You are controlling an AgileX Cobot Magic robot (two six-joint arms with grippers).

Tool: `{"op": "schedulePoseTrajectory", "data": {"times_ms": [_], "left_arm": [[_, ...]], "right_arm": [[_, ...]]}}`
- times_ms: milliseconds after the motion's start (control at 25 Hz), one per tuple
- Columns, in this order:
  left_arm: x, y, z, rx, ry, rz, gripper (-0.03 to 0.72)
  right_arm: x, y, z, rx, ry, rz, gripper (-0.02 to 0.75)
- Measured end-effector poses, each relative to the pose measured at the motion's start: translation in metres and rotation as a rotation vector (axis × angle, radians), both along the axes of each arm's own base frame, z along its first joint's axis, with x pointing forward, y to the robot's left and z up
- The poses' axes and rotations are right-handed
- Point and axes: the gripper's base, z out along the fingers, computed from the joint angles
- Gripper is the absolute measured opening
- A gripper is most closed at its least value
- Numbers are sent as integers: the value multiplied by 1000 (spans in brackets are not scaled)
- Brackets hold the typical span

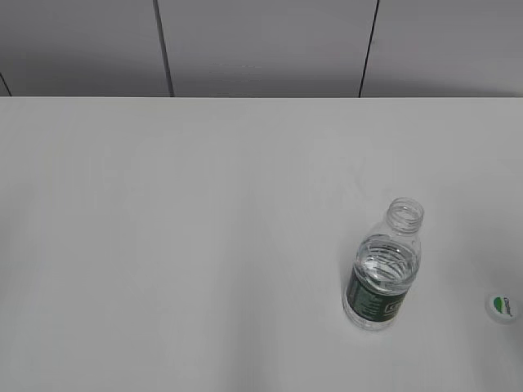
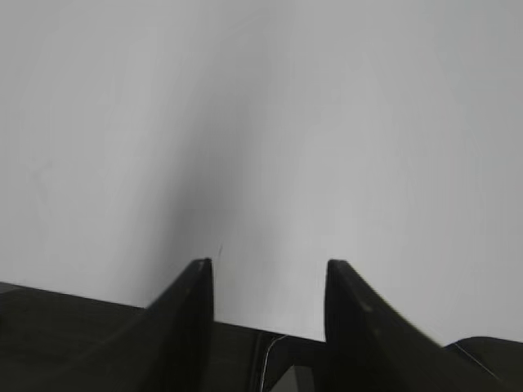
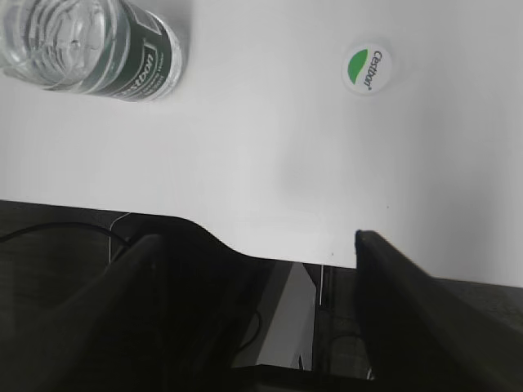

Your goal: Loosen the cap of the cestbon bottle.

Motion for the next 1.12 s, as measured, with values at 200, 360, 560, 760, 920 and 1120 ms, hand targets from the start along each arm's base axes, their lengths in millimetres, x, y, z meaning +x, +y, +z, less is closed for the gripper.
{"op": "schedulePoseTrajectory", "data": {"times_ms": [200,360,560,760,920,1120], "left_arm": [[-30,7,-6,42,-92,-73,322],[-47,10,-2,54,-187,-117,319],[-65,14,3,97,-305,-183,305],[-82,18,4,87,-414,-180,298],[-95,20,4,75,-493,-175,298],[-104,22,4,68,-554,-171,298]], "right_arm": [[-24,1,16,6,-76,18,543],[-46,3,28,13,-160,28,543],[-67,3,21,-3,-231,69,535],[-88,0,-1,-64,-290,118,505],[-103,-5,5,-148,-420,115,488],[-122,-15,8,-228,-536,14,444]]}}
